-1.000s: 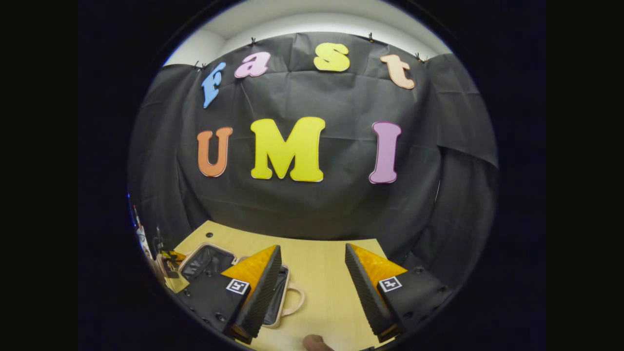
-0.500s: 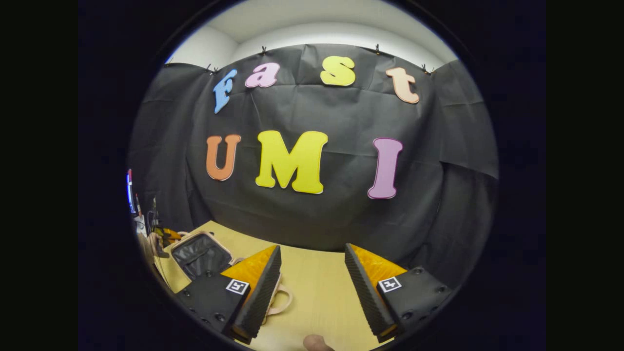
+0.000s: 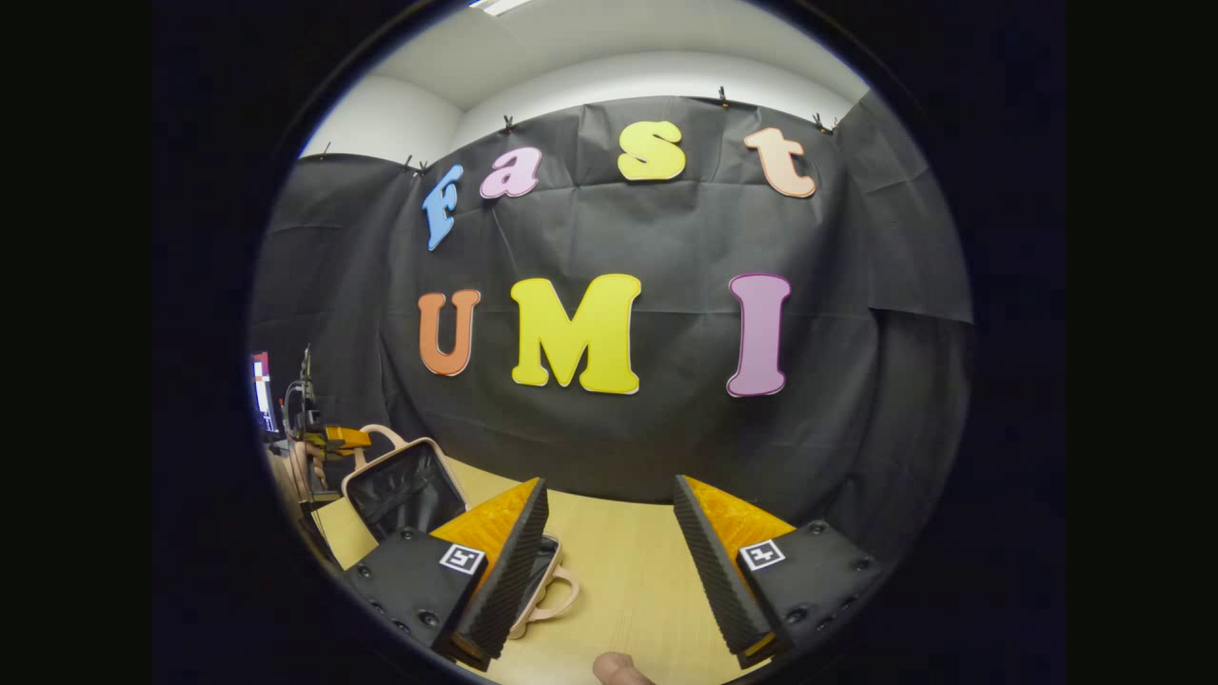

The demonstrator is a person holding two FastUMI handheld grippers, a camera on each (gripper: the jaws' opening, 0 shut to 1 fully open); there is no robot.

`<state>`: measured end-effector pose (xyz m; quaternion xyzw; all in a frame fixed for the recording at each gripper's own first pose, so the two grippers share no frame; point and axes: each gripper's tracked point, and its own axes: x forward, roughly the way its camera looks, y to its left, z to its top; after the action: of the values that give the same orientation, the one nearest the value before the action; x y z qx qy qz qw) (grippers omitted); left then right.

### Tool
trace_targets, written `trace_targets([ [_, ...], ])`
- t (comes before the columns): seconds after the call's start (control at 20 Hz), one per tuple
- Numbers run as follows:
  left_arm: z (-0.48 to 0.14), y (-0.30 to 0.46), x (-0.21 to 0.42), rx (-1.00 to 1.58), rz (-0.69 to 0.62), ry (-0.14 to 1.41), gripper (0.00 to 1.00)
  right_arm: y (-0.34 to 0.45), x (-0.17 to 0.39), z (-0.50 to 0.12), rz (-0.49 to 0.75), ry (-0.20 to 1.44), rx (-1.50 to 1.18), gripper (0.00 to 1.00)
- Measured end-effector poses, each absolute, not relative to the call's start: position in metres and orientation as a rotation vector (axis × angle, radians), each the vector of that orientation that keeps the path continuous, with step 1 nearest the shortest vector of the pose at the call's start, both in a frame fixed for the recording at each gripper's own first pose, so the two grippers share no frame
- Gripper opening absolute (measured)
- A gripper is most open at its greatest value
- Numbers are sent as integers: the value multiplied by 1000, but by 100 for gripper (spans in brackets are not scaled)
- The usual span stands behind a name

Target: First open the suitcase, pack the skin care products into it, and then close the suitcase.

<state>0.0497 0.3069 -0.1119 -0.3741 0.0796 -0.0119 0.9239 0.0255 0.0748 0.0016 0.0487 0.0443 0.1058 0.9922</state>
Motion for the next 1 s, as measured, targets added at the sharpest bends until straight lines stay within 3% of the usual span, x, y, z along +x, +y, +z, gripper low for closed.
trace_targets([
  [0.05,-104,288,50,-755,-42,159,11,71,26,0,212,88,104,78],
  [0.1,-100,271,50,-731,-59,155,3,67,26,-1,211,91,113,79],
  [0.55,-94,152,48,-674,-228,178,3,46,15,-18,245,115,92,79],
  [1.0,-148,32,60,-524,-367,367,3,5,14,-42,212,168,90,79],
])
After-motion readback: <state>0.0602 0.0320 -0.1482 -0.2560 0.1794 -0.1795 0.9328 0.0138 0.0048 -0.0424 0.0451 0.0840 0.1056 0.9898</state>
